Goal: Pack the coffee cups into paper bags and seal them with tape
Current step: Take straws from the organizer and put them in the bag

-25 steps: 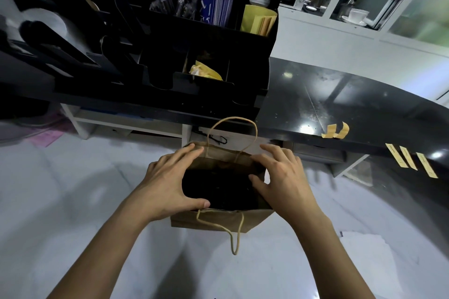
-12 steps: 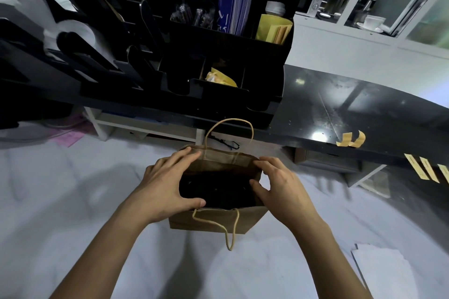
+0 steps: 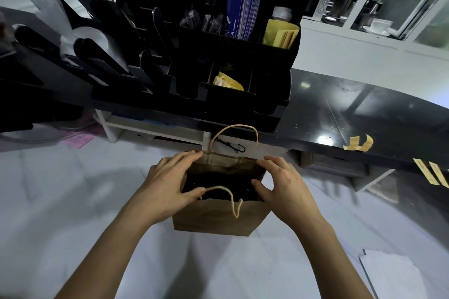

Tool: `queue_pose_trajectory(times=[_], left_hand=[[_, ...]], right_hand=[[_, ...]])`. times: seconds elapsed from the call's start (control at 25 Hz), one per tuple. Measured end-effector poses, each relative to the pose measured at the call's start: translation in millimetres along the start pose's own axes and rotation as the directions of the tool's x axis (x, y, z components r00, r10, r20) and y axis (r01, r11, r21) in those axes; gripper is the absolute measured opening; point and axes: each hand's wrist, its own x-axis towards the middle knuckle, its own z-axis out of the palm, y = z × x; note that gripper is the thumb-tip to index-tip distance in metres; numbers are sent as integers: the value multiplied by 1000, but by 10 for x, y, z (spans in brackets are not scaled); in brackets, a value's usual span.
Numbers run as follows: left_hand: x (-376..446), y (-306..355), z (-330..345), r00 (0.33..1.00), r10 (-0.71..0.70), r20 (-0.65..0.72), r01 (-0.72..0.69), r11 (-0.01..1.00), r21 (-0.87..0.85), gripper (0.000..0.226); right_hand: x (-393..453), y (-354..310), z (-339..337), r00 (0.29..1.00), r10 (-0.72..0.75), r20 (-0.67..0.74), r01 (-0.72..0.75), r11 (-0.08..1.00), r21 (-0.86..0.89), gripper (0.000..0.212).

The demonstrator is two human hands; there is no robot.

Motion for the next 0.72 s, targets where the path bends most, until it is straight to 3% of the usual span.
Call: queue_pose_trajectory(times=[0.32, 0.72], left_hand=[[36, 109, -152, 991, 80, -104, -80, 997, 7, 48], [127, 439, -533, 955, 210, -211, -210, 977, 23, 45]], right_hand=[[51, -73, -203, 989, -64, -135, 70, 996, 46, 44], [178, -268, -548, 951, -104, -291, 144, 983, 118, 41]])
